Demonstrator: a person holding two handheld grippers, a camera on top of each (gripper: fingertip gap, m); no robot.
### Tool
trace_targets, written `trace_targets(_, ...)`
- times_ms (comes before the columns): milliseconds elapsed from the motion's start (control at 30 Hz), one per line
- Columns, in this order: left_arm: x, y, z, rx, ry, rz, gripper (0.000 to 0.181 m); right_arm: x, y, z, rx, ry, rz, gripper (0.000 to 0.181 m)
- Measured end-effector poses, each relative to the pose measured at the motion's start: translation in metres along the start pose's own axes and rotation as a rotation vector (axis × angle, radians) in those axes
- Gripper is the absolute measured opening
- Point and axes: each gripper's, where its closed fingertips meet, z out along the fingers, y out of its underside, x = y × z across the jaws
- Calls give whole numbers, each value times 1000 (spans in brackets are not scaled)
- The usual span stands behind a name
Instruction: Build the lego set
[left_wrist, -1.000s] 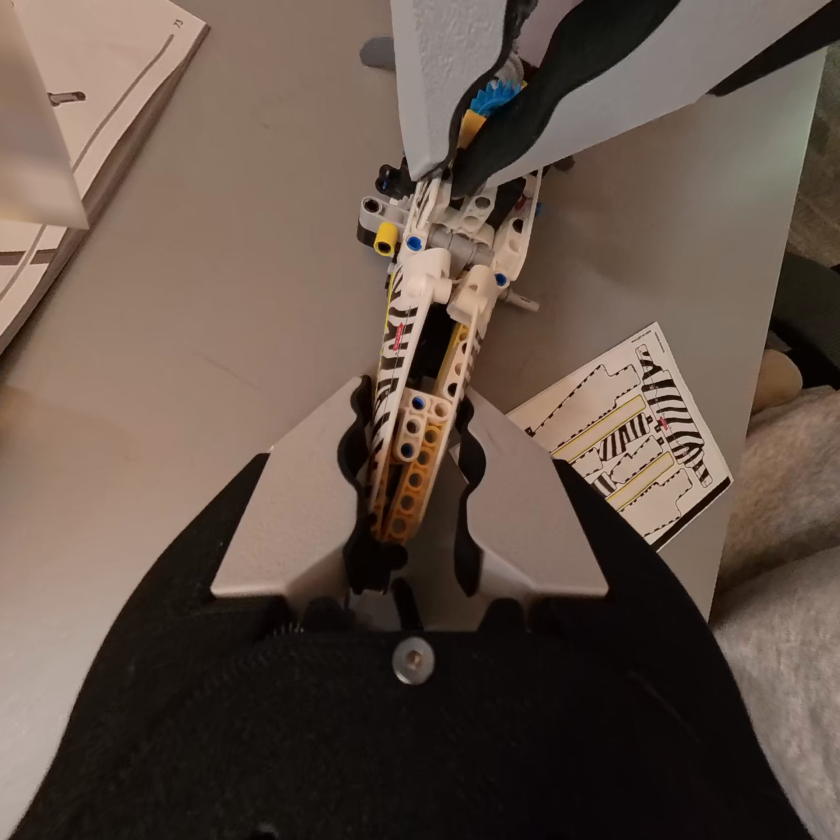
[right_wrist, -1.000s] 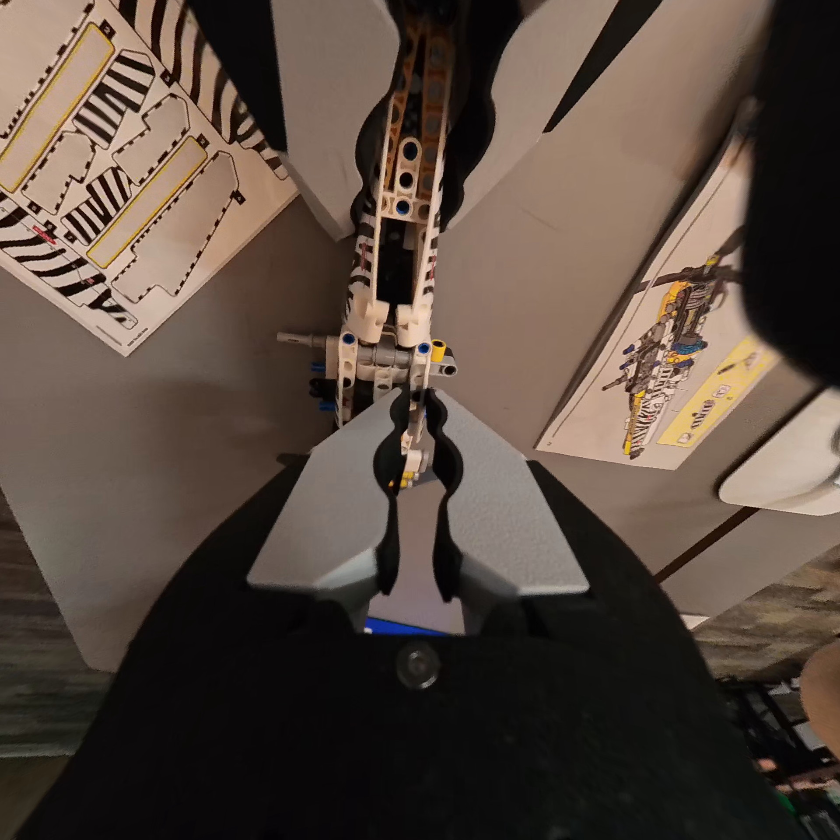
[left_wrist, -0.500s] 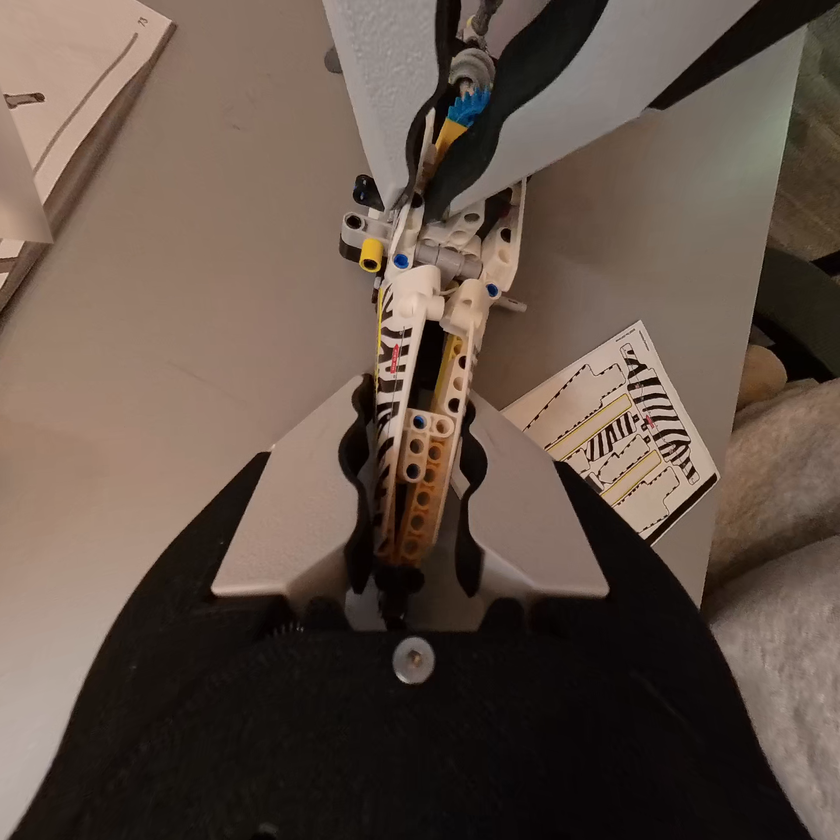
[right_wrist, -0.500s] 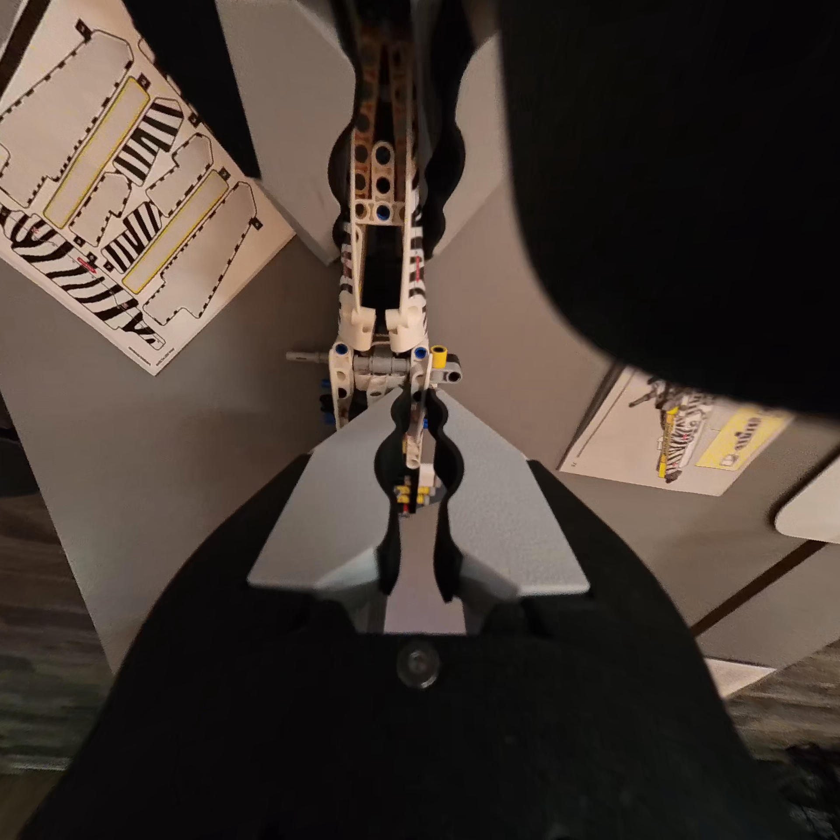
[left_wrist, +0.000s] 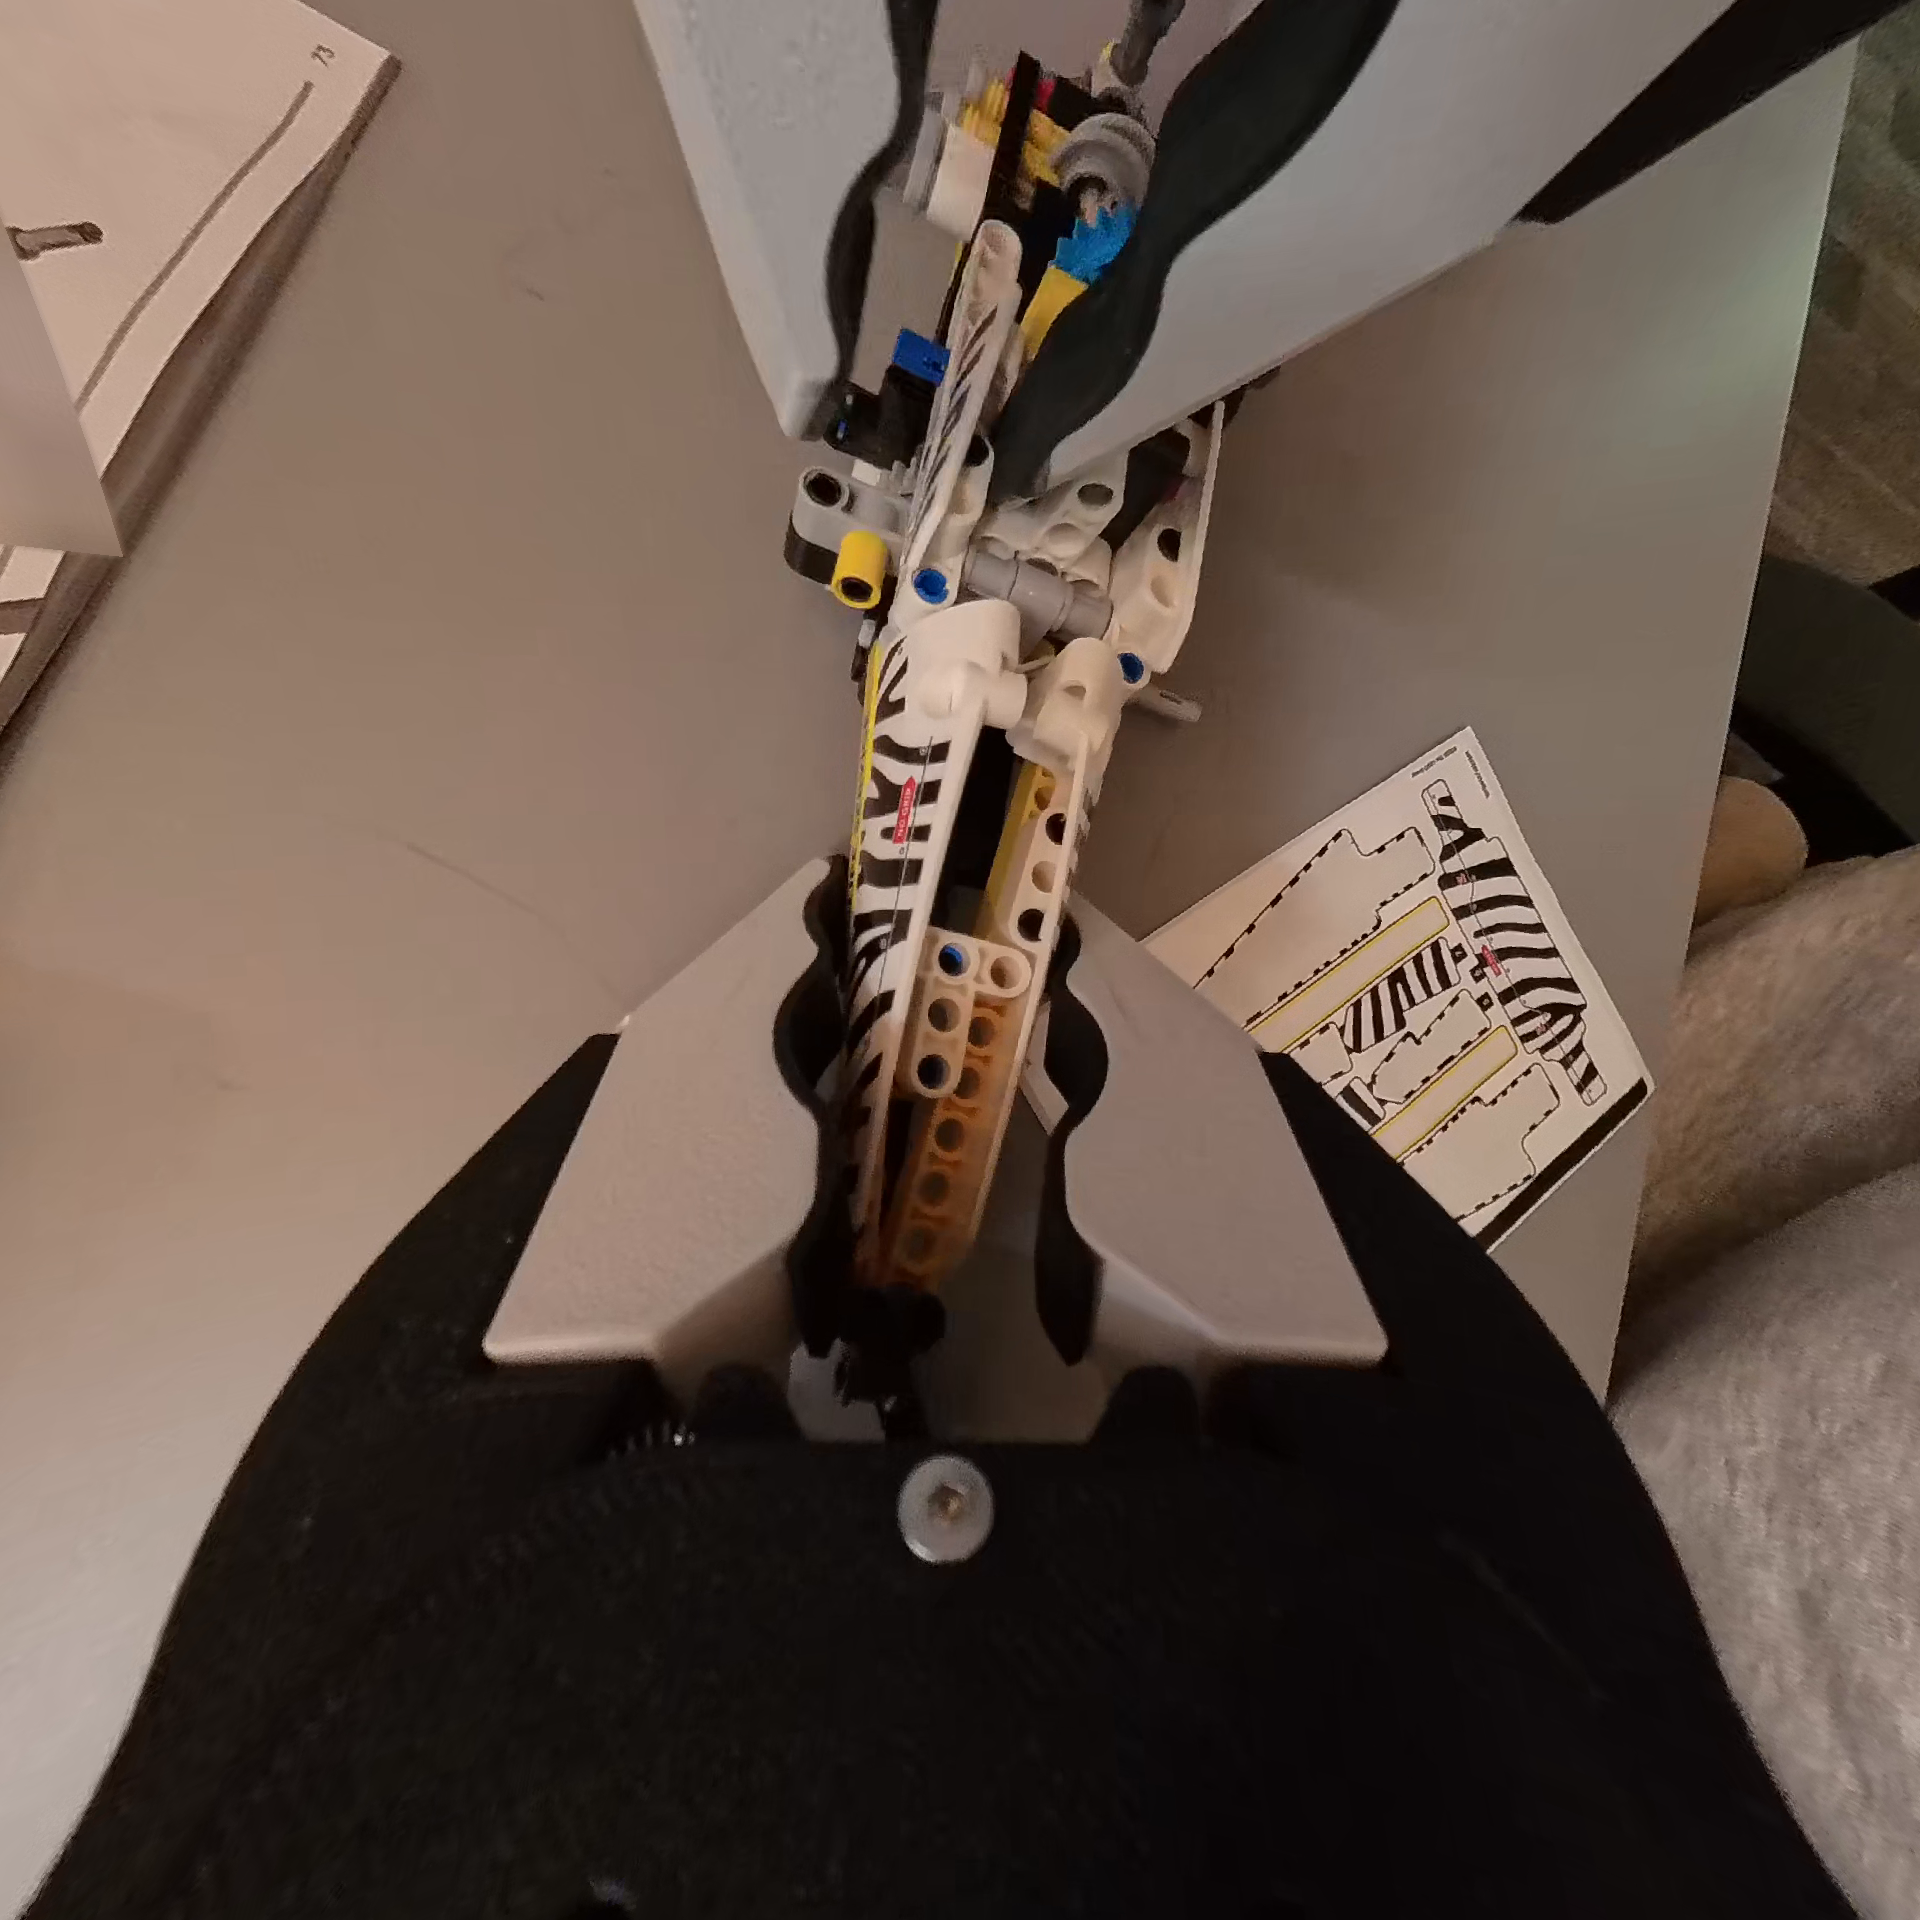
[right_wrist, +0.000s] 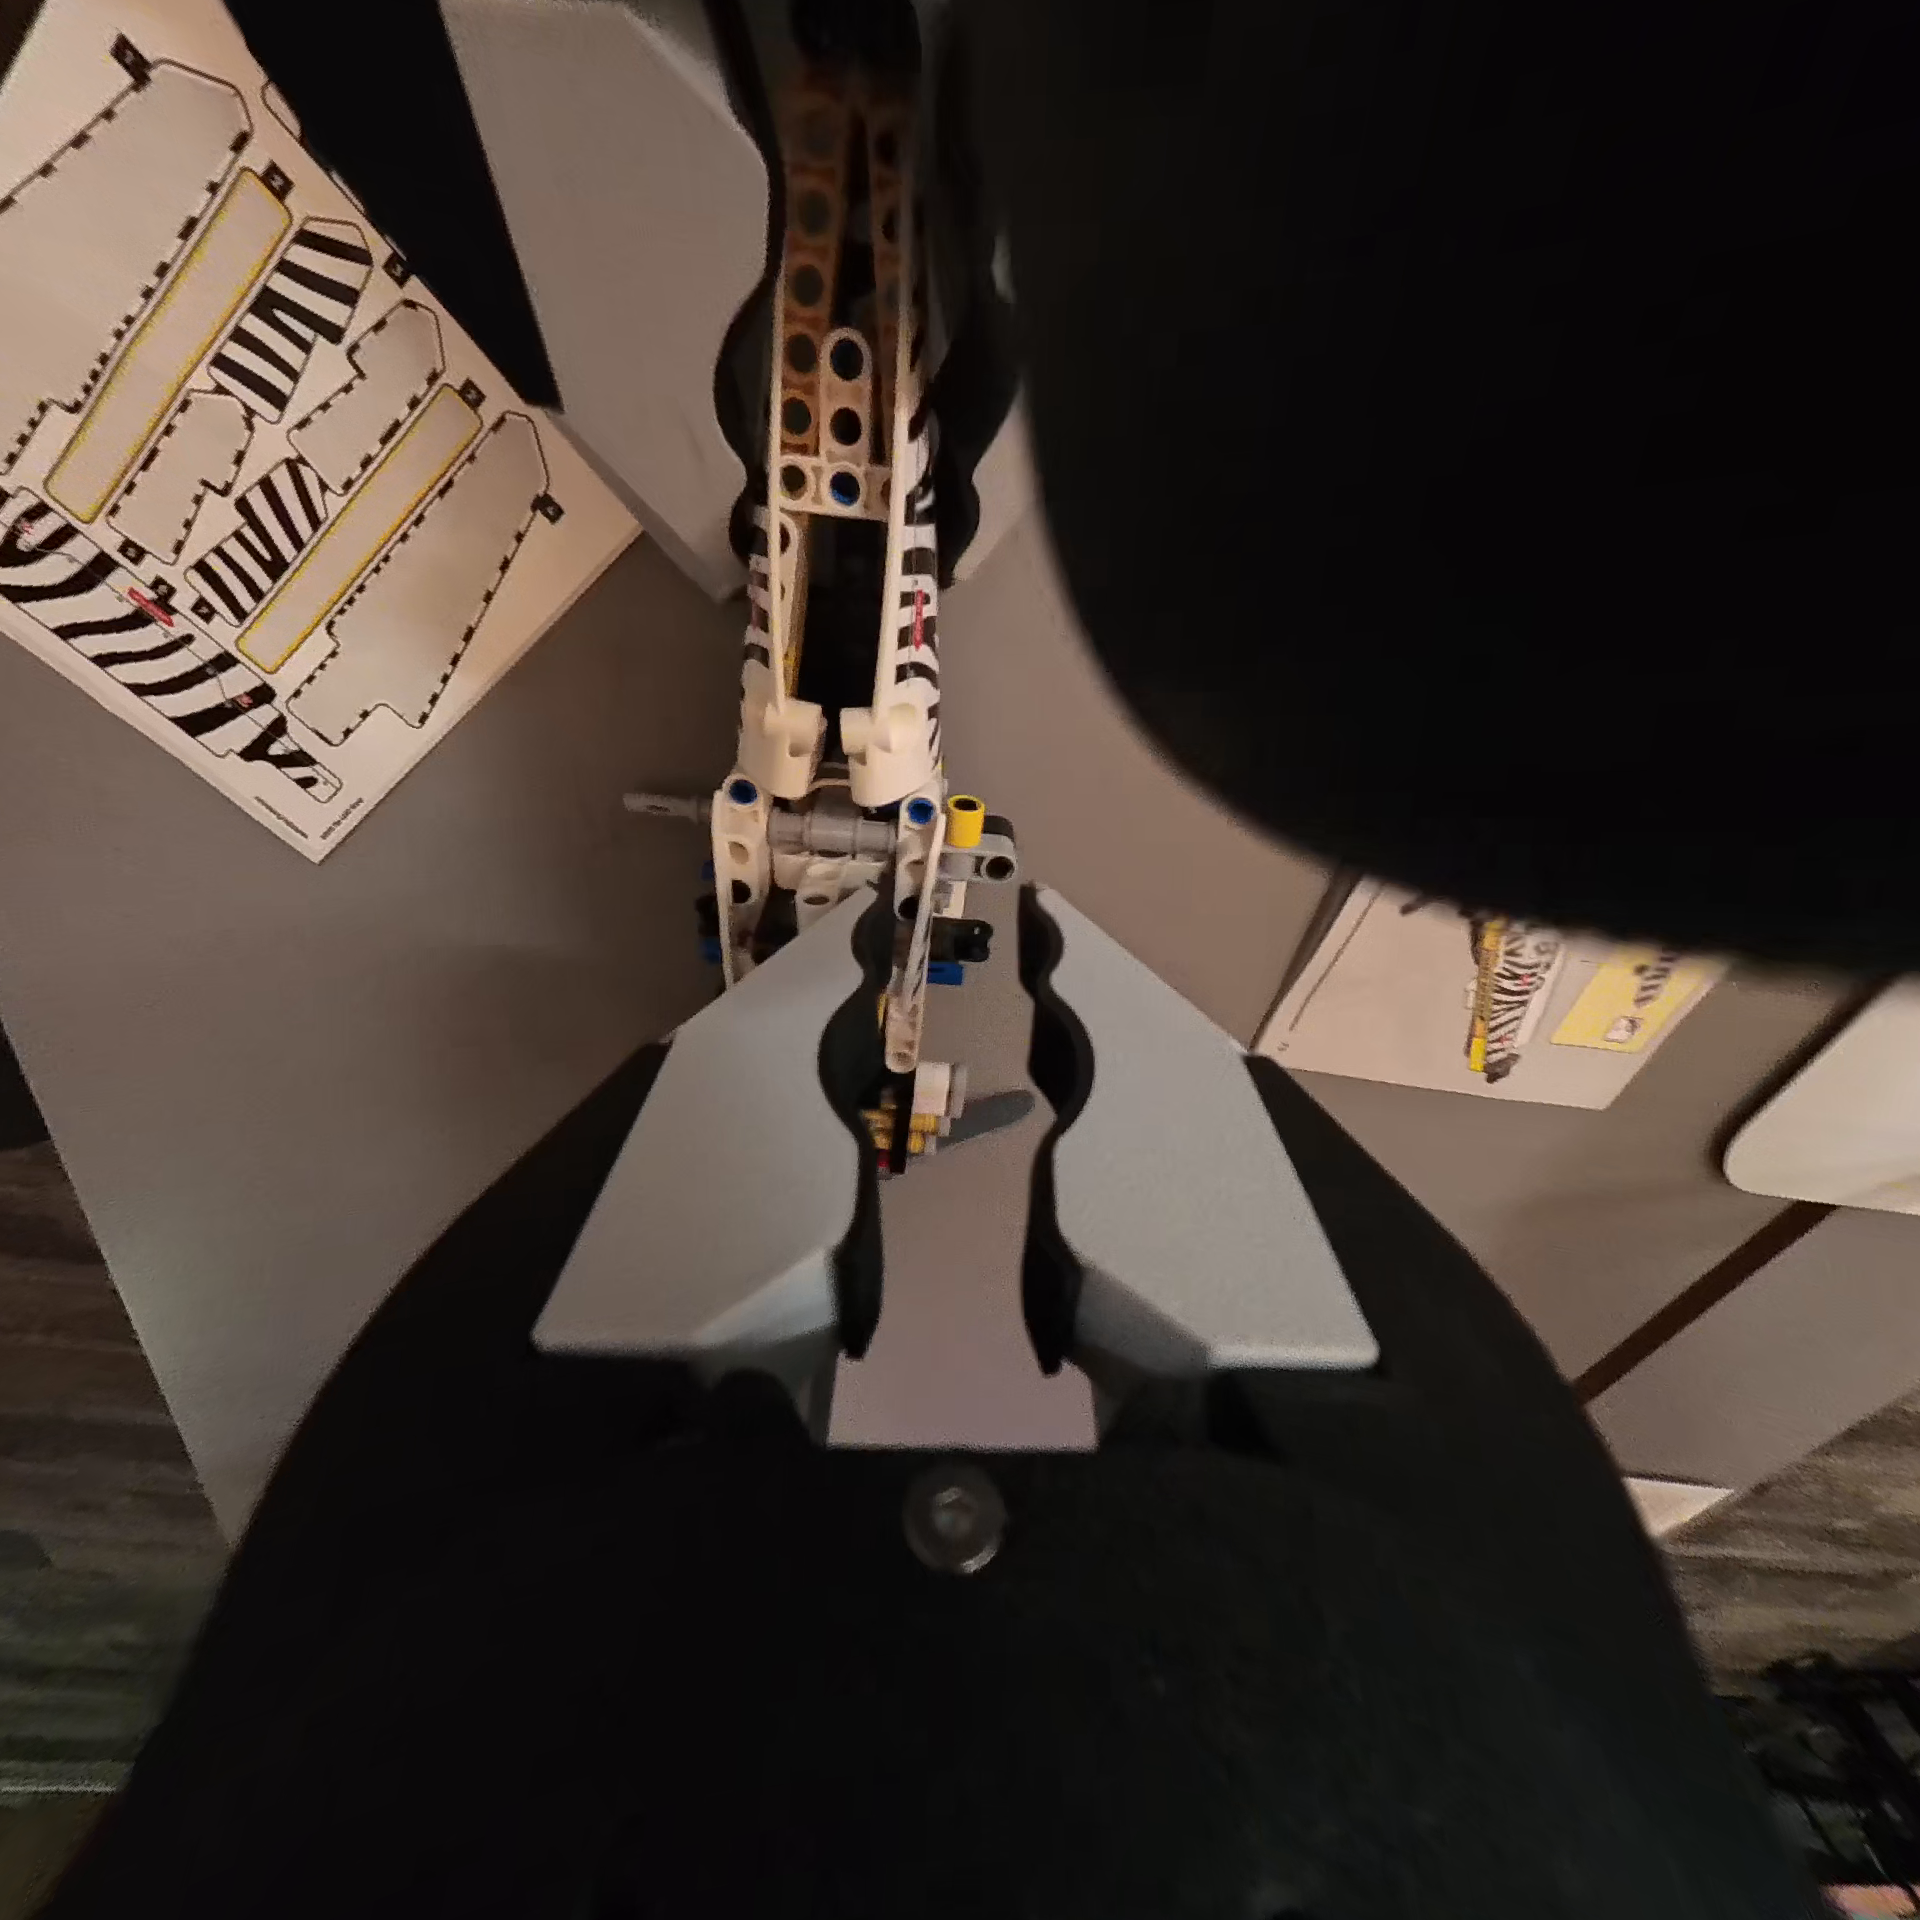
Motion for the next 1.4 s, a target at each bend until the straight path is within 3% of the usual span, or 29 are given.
trace_targets(33, 0, 0, 0, 0, -1, 1, 33, -1, 0, 0, 3, -2, 0, 18)
trace_targets(233, 0, 0, 0, 0, 0, -1, 33, -2, -1, -4, 57, 13, -4, 19)
trace_targets(367, -1, -1, 0, 3, 0, -4, 33, -7, -4, -3, 75, 9, -33, 6)
trace_targets(1400, 1, 0, 1, -3, -8, 10, 34, -5, -5, -1, 70, 14, -45, 7)
